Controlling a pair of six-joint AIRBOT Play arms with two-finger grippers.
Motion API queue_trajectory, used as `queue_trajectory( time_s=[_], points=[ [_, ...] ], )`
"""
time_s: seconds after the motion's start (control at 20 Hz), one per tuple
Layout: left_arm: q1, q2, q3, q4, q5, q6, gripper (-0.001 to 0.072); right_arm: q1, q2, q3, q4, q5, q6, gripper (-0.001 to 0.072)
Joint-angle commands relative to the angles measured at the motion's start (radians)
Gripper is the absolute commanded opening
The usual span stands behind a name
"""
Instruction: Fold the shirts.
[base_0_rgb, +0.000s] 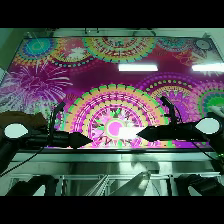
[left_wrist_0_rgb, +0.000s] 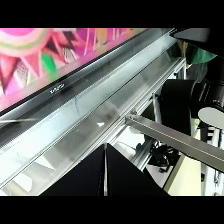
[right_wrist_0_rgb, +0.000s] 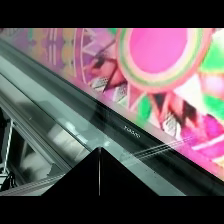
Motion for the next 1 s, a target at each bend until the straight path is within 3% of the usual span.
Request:
queue_trajectory(
  time_s=[0.0,0.6,0.8,0.85,0.95],
  points=[
    [-0.001,0.001,0.0,0.0,0.0,0.0,0.0021,0.001,0.0,-0.001,0.0,0.0,0.0,0.0027],
    [0.0,0.001,0.0,0.0,0.0,0.0,0.0021,0.001,0.0,-0.001,0.001,0.0,0.001,0.0028],
    [0.002,0.001,0.002,-0.021,0.056,0.0,0.0019,0.001,-0.001,-0.001,0.116,-0.014,0.0,0.0028],
    [0.023,0.0,0.022,0.013,0.042,-0.003,0.0001,0.001,-0.001,-0.001,0.153,-0.015,0.0,0.0029],
    [0.156,0.001,0.13,0.272,-0.01,-0.111,0.0002,0.001,-0.002,0.0,0.19,-0.029,0.0,0.0029]
  ],
)
